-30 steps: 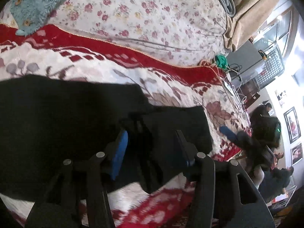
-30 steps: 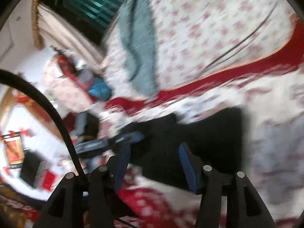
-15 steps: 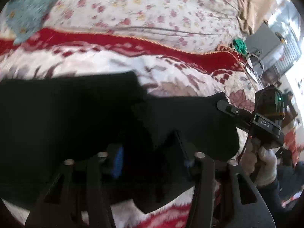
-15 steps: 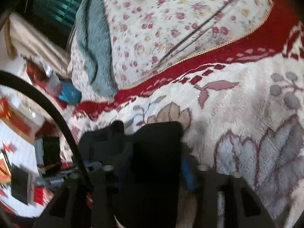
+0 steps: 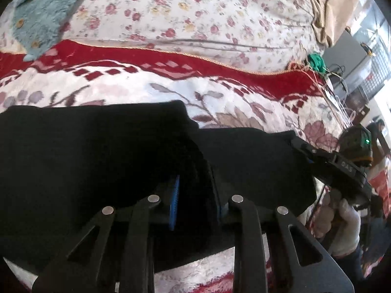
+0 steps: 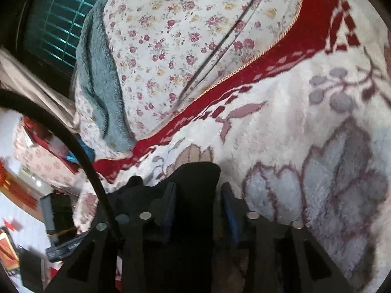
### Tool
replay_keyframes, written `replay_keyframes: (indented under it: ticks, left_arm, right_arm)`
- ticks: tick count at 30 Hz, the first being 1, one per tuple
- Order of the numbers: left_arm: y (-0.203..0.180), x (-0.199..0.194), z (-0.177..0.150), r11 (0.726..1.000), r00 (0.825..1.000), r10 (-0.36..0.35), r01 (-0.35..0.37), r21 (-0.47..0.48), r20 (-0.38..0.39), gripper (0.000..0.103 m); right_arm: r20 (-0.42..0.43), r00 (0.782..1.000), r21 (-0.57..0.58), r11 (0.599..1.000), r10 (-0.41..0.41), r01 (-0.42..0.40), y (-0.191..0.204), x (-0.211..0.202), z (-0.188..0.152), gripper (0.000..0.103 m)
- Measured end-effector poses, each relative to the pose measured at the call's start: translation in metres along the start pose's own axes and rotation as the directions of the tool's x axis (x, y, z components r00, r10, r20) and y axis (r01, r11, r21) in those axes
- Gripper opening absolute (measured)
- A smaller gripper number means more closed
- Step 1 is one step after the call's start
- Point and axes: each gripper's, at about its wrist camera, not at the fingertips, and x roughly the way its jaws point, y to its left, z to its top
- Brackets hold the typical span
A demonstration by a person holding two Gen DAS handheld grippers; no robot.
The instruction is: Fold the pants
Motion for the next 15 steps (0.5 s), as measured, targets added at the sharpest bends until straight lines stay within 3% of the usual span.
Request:
replay_keyframes:
  ticks: [4,9,12,15]
  left_arm:
    - [-0.004,-0.022,-0.003,0.996,0.994,0.083,-0.085,0.022,0.064,0.022]
    - [-0.011,-0.044,-0.001,0.999,0.992,0.045,-0.046,0.006,0.114,0.022]
    - [-0.014,-0.050,0.000,0.999,0.992,0.033,-0.033,0.002,0.125,0.022]
    - [-0.015,-0.050,-0.003,0.999,0.993,0.036,-0.036,0.000,0.115,0.022]
  right_arm:
    - [0.044,0.999,-0.010,1.000,-0.012,0.013,0.007,-0.020,0.003,0.039]
    - [0.038,0.999,-0.080,0.996,-0.024,0.027,0.027,-0.019,0.003,0.040]
    - [0.047,0.990,-0.182,0.973,-0.133,0.139,0.048,-0.004,0.002,0.044]
    - [0.070,0.964,-0.313,0.912,-0.256,0.265,0.071,0.012,-0.008,0.050]
